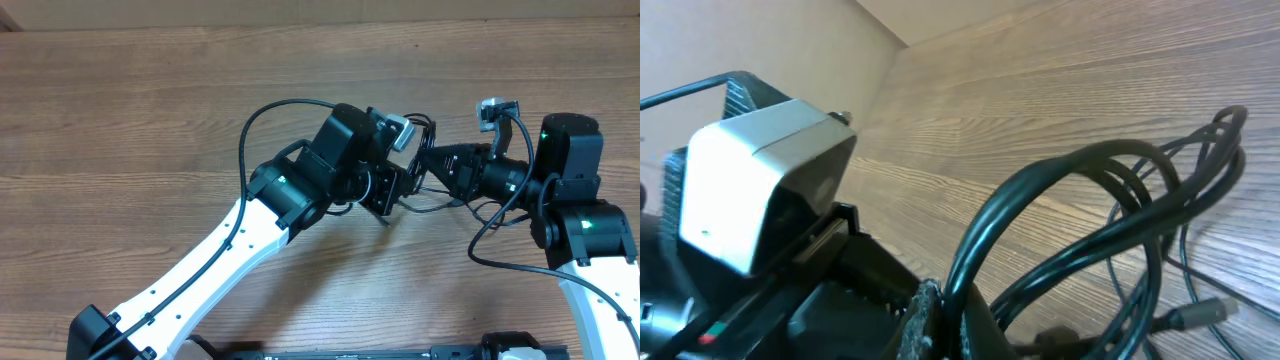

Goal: Untangle cables

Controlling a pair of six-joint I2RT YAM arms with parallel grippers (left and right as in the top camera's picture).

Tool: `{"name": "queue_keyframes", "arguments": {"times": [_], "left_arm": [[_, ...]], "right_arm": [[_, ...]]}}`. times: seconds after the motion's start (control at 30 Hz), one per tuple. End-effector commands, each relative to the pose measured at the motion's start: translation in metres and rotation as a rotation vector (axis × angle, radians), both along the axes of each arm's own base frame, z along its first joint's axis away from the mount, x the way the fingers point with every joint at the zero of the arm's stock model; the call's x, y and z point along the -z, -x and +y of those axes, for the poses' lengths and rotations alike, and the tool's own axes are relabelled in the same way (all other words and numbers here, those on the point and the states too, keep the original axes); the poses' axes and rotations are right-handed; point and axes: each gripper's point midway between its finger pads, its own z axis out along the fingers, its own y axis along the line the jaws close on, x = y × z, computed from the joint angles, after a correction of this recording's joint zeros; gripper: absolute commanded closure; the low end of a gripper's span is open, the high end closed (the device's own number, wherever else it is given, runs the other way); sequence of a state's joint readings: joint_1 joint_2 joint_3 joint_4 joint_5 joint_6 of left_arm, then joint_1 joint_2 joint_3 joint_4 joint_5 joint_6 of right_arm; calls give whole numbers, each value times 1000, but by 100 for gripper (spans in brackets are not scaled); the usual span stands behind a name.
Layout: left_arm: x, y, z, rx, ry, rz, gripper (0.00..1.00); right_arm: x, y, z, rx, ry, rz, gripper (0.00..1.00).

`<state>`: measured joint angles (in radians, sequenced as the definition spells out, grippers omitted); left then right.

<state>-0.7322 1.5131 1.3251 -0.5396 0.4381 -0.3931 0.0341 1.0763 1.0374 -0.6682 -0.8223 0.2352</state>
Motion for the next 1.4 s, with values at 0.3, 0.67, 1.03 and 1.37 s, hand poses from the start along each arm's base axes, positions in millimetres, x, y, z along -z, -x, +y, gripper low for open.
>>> {"name": "queue_keyframes", "arguments": {"times": [0.3, 0.67, 1.03, 1.37], "left_arm": [[7, -33, 35, -101, -62, -24, 96], [29, -30, 59, -80, -207, -37, 96], [-6, -27, 24, 39, 4, -89, 96], [-18, -28, 17, 43, 66, -87, 96]], "right_arm": [[-10, -1, -18, 30, -47, -11, 96], [-10, -5, -29, 69, -46, -13, 96], [0, -1, -32, 88, -29, 41, 37], [4, 2, -31, 85, -26, 61, 32]]}}
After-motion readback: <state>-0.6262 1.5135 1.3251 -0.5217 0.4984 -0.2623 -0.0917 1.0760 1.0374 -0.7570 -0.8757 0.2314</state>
